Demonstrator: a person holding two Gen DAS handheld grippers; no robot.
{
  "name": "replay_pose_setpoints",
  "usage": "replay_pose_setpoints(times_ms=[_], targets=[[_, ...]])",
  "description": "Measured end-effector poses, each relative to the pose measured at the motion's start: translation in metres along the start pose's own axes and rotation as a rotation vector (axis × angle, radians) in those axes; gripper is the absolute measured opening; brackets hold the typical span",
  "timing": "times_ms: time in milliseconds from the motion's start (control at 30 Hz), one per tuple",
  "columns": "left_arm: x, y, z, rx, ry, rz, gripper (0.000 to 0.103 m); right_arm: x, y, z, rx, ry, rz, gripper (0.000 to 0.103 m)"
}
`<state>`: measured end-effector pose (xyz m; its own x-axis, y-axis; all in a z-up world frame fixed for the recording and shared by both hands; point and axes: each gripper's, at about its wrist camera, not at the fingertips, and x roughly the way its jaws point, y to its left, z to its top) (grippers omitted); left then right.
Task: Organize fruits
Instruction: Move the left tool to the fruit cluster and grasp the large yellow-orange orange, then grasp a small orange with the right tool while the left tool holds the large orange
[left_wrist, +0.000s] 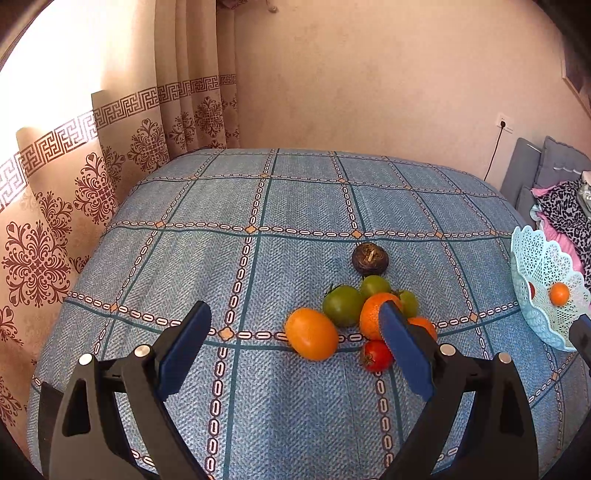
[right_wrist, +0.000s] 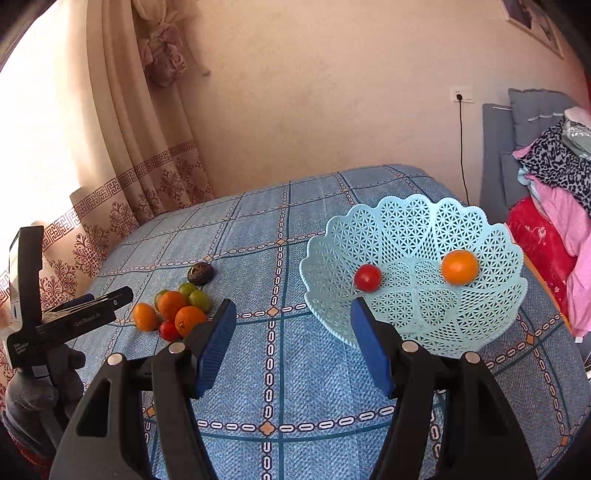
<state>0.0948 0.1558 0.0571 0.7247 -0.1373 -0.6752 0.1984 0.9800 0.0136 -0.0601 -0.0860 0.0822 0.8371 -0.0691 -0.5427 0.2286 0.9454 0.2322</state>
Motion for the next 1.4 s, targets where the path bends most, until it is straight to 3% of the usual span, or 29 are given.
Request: replay_pose_setpoints(times_ms=[200, 500, 733, 933, 1200, 1400], targets=[[0.020, 0.001, -0.009, 0.007, 0.047, -0.002, 0.085, 0.008, 0.018, -0.004, -0.042, 0.033, 0.033, 0.064], [0.046, 0.003, -0.016, -0.008, 0.116, -0.062, 0.070, 0.023, 0.041, -0.011, -0.092, 0.079, 0.073, 0.064], [0.050, 0.001, -0.018, -0.001, 0.126, -0.115, 0.042, 0.037, 0.056, -0.014, -0.122, 0.122, 0.106, 0.064], [0.040, -0.001, -0.020, 0.013, 0.095, -0.098, 0.042, 0.051, 0.068, -0.015, -0.162, 0.163, 0.137, 0.064], [0.019, 0.007, -0.020, -0.010, 0.030, -0.016, 0.042, 0.086, 0.080, -0.013, -0.154, 0.256, 0.201, 0.064], [0.015, 0.010, -0.019, -0.015, 0.013, -0.003, 0.042, 0.112, 0.088, -0.013, -0.136, 0.316, 0.233, 0.050]])
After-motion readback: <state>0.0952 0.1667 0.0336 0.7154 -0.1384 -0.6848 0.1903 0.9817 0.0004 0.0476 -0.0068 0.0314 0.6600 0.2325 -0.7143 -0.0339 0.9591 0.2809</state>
